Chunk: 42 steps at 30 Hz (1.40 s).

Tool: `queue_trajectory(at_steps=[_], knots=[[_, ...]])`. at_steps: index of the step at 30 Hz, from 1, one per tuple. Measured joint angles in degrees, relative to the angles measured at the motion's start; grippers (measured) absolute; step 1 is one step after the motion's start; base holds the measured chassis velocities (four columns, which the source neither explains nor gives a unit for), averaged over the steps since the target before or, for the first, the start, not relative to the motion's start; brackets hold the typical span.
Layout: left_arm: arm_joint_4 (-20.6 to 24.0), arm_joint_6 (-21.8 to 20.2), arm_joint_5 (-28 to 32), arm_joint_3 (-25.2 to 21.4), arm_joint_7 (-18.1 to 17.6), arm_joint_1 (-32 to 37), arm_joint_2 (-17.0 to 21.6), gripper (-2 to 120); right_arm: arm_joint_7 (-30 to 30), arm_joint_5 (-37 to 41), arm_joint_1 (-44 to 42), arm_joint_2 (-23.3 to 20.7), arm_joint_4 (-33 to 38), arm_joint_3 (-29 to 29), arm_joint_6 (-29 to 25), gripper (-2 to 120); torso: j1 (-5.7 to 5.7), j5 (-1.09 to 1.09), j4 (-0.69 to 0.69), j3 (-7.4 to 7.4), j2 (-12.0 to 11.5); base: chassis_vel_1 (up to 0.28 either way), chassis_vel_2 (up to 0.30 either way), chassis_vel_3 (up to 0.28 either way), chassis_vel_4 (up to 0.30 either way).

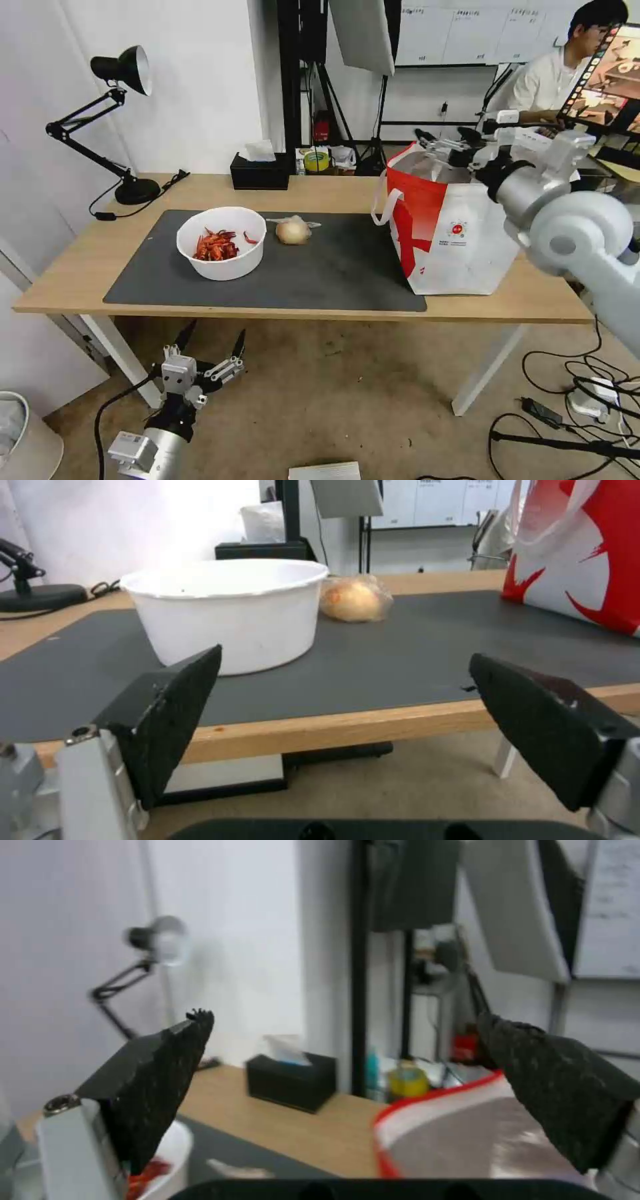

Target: Pick up the trash from the table and place it into the takeout bag.

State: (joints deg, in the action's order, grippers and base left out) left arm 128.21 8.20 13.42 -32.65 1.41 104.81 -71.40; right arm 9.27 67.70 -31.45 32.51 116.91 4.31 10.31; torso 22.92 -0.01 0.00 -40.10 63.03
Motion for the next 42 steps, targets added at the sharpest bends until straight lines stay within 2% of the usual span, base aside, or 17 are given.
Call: queue_trajectory(at_steps=[1,4,8,16,20,24,34,42], knots=[[0.00,0.00,0.00,0.00,0.00,0.00,0.00,100,0.00,0.00,0.00,0.00,0.00,0.00,0.00,100,0.00,0.00,0.00,0.00,0.00,0.000,0.000,0.000,0.000],[0.00,0.00,-0.02,-0.05,-0.01,-0.02,-0.16,100,-2.86,-5.01,-8.43,-0.04,3.03,2.43,-3.10,100,0.00,0.02,-0.01,0.00,0.00,0.000,0.000,0.000,0.000],[0.01,0.00,-0.08,-0.06,-0.01,-0.16,-0.32,100,-3.30,-7.75,-13.86,0.45,4.90,3.26,-4.62,100,0.00,0.02,-0.01,0.00,0.00,0.000,0.000,0.000,0.000],[-0.52,0.15,-0.07,-0.19,-0.03,-0.33,-0.24,100,-3.06,-16.08,-28.80,5.52,7.36,6.57,-6.85,100,0.00,0.01,-0.01,0.00,0.00,0.000,0.000,0.000,0.000],[-0.55,0.18,-0.02,-0.21,-0.03,-0.33,-0.22,100,-3.29,-18.55,-32.57,6.94,7.35,7.33,-7.69,100,0.00,0.01,-0.01,0.00,0.00,0.000,0.000,0.000,0.000],[-0.79,0.21,-0.02,-0.01,-0.07,-0.37,-0.33,100,-3.99,-25.53,-41.99,10.75,6.64,8.80,-9.85,100,0.00,0.01,-0.01,0.00,0.00,0.000,0.000,0.000,0.000],[-1.32,0.28,-0.10,0.13,-0.08,-0.46,-0.31,100,-2.73,-33.08,-49.51,15.81,4.99,9.47,-11.66,100,0.00,0.01,0.00,0.00,0.00,0.000,0.000,0.000,0.000],[-2.04,0.53,-0.14,0.06,-0.07,-0.46,-0.30,100,-2.62,-34.68,-51.65,18.08,4.10,9.47,-12.57,100,0.01,0.01,0.00,0.00,0.00,0.000,0.000,0.000,0.000]])
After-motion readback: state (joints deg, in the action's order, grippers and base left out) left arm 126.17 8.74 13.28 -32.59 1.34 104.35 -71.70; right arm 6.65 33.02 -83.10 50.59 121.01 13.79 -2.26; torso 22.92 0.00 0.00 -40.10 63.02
